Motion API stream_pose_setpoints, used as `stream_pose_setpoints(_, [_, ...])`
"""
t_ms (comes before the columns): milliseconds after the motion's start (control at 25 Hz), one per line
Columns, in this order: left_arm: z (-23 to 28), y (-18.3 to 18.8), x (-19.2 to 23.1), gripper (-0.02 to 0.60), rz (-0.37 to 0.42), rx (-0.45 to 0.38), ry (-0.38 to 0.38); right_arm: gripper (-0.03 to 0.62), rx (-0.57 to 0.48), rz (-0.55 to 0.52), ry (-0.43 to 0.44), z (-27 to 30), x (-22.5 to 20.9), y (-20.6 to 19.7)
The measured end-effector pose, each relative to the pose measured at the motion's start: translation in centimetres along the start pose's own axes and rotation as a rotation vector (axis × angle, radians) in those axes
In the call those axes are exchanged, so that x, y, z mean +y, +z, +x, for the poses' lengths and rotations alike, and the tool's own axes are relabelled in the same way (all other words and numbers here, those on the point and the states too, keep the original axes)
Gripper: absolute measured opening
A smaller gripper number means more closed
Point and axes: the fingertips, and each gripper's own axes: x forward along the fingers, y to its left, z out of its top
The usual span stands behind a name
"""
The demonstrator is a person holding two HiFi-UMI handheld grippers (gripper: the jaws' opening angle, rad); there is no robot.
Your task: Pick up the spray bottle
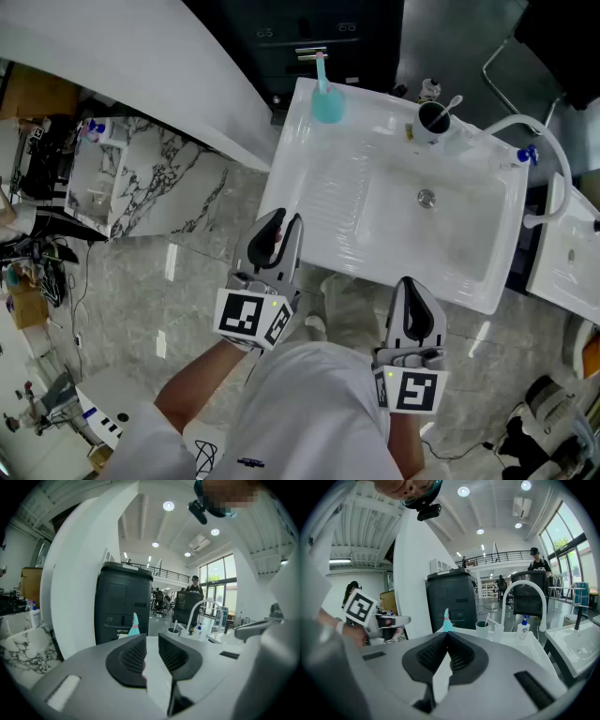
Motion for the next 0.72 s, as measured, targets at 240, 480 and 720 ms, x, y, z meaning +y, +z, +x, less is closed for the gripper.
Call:
stream_pose_setpoints(240, [-21.9,1.5,-4.4,0.003,0.044,0.0,-0.035,0.006,-0.074,-0.053,0.008,-10.5,7.9,1.5])
stream_pose_setpoints(480, [-35.5,-1.1,-5.9,0.003,0.009,0.039,0.014,0.006,-0.085,-0.086,0.021,-19.7,13.6,1.6])
stream_pose_setpoints(720, [-39.6,-2.5,-6.6,0.003,0.003,0.024,0.032,0.006,-0.072,-0.106,0.063,-24.0,17.2,-0.4])
